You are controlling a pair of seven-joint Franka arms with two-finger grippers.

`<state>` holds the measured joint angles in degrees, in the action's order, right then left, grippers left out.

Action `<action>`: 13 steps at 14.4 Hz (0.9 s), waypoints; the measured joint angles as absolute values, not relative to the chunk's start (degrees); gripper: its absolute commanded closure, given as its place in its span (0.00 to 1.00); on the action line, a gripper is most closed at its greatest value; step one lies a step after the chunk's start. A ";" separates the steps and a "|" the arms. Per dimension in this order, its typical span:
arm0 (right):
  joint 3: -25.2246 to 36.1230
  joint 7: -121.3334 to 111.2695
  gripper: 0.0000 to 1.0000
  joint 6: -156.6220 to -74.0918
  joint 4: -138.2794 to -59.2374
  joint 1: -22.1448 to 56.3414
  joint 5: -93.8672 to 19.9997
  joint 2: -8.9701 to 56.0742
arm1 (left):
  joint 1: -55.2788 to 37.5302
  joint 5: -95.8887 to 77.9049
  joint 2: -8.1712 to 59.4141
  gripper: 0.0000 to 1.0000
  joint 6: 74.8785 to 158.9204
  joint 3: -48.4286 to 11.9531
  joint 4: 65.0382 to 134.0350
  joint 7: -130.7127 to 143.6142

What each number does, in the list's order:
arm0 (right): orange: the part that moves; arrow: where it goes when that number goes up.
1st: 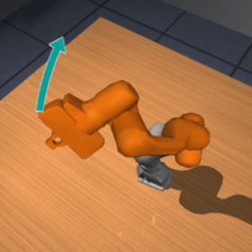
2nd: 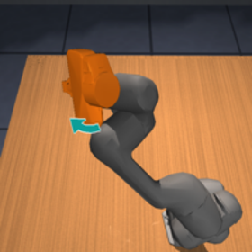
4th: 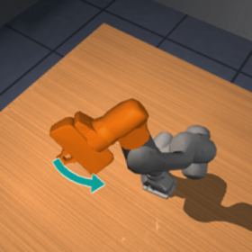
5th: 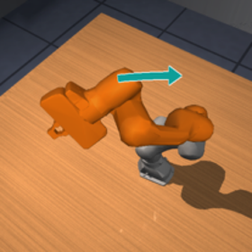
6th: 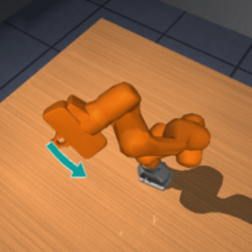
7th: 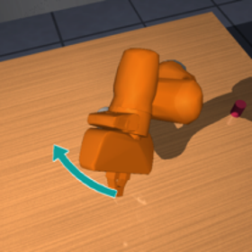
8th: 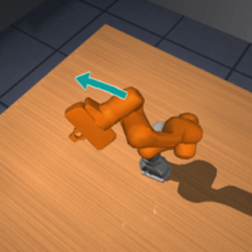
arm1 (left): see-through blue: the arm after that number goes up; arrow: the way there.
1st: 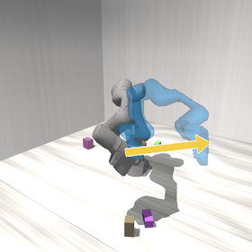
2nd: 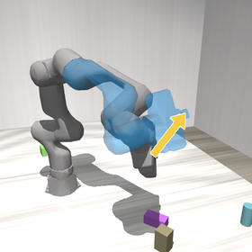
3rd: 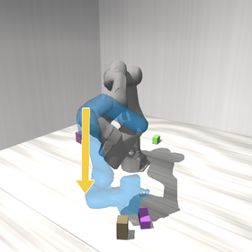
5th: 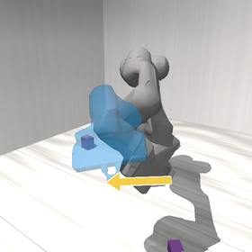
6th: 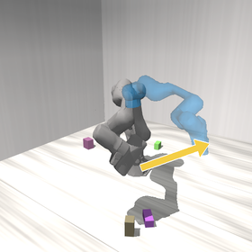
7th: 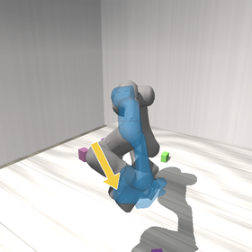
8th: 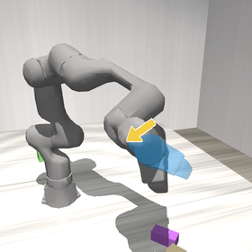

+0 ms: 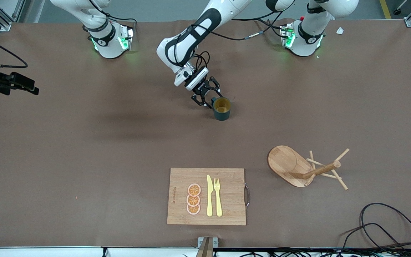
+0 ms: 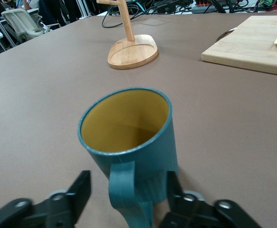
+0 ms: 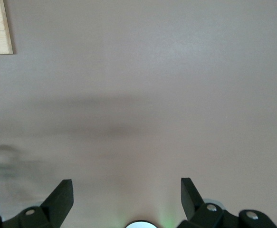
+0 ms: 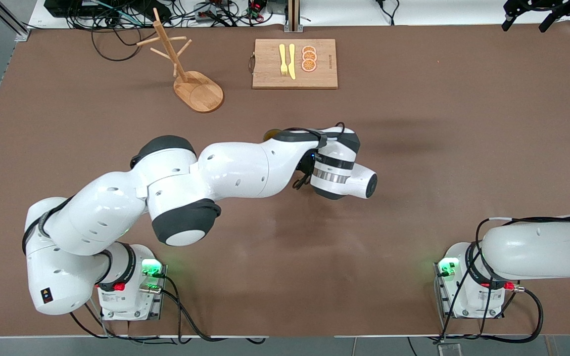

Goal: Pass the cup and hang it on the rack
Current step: 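Close the left gripper on the mug handle and lift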

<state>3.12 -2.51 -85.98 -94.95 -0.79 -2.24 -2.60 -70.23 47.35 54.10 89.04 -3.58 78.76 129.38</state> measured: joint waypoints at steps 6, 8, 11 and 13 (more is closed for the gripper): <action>3.10 -2.34 0.00 -86.58 -95.86 -0.42 -1.93 -3.23 | -70.24 47.35 54.79 0.91 89.04 -3.58 78.22 129.39; 3.30 -2.34 0.00 -86.58 -96.44 -0.55 -1.89 -4.10 | -69.96 47.35 54.71 0.99 89.02 -3.51 77.55 129.04; 3.44 -2.34 0.00 -86.51 -97.44 -0.55 -1.87 -6.25 | -67.77 46.59 53.45 0.99 89.00 -3.50 76.52 125.12; 3.43 -2.34 0.00 -86.41 -97.68 -0.55 -1.87 -7.45 | -65.43 44.32 51.34 0.99 89.07 -3.53 76.11 122.89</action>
